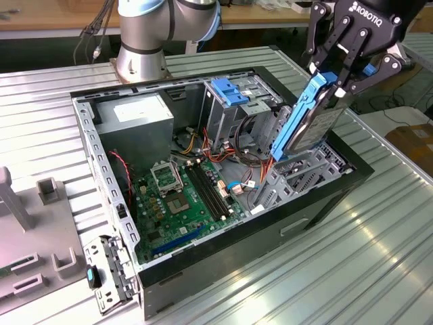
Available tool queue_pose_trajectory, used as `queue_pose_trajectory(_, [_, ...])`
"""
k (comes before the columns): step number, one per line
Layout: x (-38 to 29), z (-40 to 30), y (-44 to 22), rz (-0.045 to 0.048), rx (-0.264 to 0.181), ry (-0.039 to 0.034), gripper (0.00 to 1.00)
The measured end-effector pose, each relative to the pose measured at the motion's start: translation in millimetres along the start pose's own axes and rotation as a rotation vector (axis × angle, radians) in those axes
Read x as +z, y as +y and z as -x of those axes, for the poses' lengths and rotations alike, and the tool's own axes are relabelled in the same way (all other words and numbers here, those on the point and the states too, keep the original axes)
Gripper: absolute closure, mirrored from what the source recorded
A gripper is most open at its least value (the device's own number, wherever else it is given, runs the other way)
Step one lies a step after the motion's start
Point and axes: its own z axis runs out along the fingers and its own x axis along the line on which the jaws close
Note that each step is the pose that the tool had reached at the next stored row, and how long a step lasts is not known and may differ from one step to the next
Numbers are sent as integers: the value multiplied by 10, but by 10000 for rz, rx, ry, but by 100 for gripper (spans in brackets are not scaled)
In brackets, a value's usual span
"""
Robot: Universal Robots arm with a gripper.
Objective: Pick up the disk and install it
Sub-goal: 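Insert the disk into the insertion slot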
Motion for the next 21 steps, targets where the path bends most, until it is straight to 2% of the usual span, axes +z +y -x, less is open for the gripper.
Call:
queue_pose_trajectory(3, [43,-23,-56,-1,39,3,63])
queue_pose_trajectory(4, [77,-53,-56,-7,152,-1,63])
queue_pose_trajectory(7, [112,-60,-65,-16,453,6,63])
queue_pose_trajectory(16, [199,-111,-84,-17,468,5,63])
queue_pose_trajectory(21, [236,-114,-84,-17,468,6,63])
